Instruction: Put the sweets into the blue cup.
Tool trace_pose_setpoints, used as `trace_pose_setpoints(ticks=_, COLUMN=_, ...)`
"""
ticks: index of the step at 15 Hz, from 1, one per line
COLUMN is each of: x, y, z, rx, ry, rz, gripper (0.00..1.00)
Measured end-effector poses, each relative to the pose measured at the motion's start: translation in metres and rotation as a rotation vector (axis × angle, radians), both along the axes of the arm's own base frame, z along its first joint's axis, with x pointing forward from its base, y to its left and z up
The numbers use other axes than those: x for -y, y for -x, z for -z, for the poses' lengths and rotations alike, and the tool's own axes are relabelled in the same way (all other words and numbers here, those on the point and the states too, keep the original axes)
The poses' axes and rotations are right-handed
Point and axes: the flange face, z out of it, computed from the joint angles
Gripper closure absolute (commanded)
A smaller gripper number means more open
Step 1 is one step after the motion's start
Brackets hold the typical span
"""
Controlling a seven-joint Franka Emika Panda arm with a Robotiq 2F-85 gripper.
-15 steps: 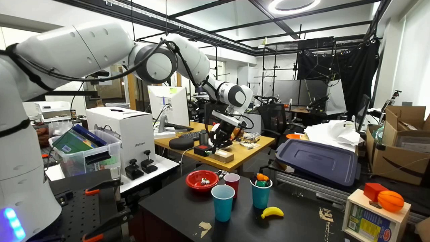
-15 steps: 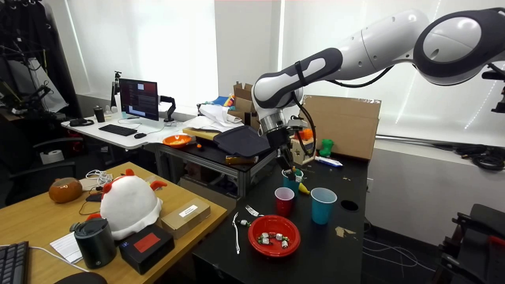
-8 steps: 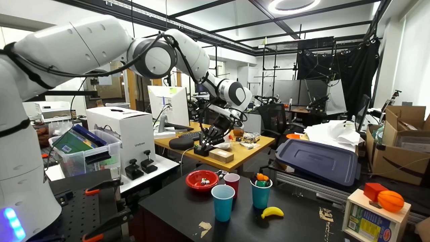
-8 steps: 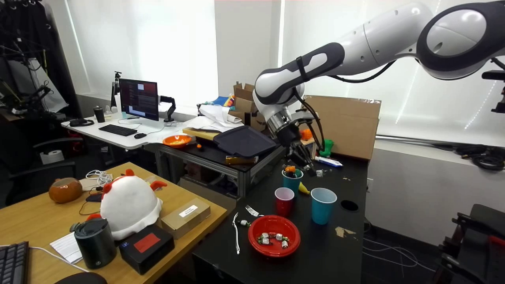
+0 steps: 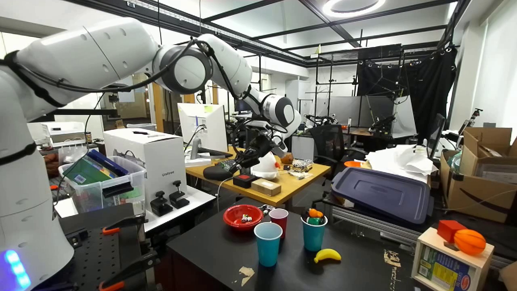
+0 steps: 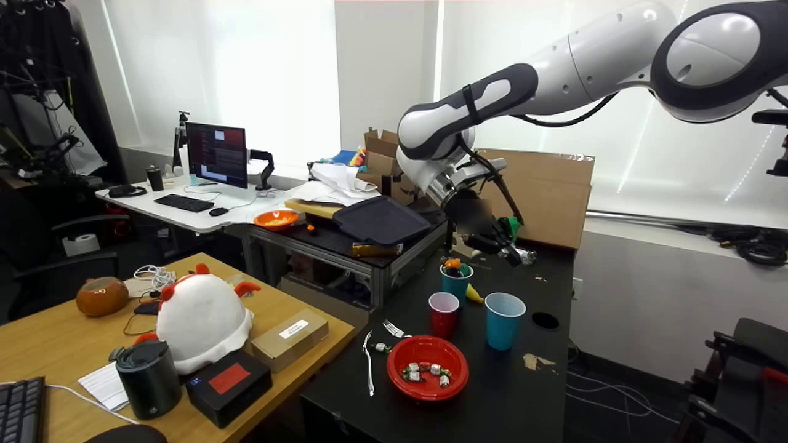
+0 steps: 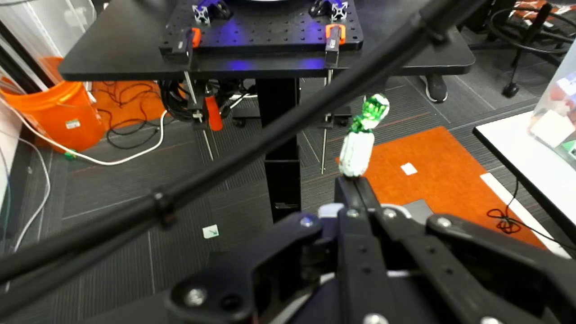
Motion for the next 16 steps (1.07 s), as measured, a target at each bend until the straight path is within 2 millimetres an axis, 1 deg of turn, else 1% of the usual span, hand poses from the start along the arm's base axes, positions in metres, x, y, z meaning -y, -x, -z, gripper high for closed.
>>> trace_pose_setpoints(ticks=3, x=0.004, y=0.003, z=0.000, rx=-0.026, ry=0.126, rz=0.057, gripper=1.00)
trace_pose_setpoints(ticks=6, x=0.014, y=0.004, z=0.000, rx=-0.029, ry=0.274, rz=0.090, gripper=1.00)
trace_pose_setpoints(ticks=7, x=0.026, y=0.005, z=0.004, rx=-0.018, ry=0.337, rz=0.080, gripper=1.00)
trace_pose_setpoints(ticks=8, x=0.044, y=0.009, z=0.015, rx=-0.013, ry=0.402, rz=0.065, gripper=1.00)
trace_pose_setpoints(ticks=9, x=0.065, y=0.015, z=0.029, rx=-0.016, ry=0.463, rz=0.051, gripper=1.00)
trace_pose_setpoints(ticks=12, x=0.135, y=0.039, z=0.072, rx=-0.021, ry=0.590, rz=0.034, gripper=1.00)
trace_pose_setpoints(ticks=13, x=0.151, y=0.045, z=0.084, rx=-0.004, ry=0.609, rz=0.031, gripper=1.00)
trace_pose_setpoints(ticks=14, x=0.162, y=0.045, z=0.093, rx=0.040, ry=0.611, rz=0.033, gripper=1.00)
trace_pose_setpoints(ticks=15, x=0.166, y=0.041, z=0.098, rx=0.098, ry=0.603, rz=0.035, gripper=1.00)
trace_pose_setpoints(ticks=16, x=0.162, y=0.035, z=0.098, rx=0.156, ry=0.590, rz=0.034, gripper=1.00)
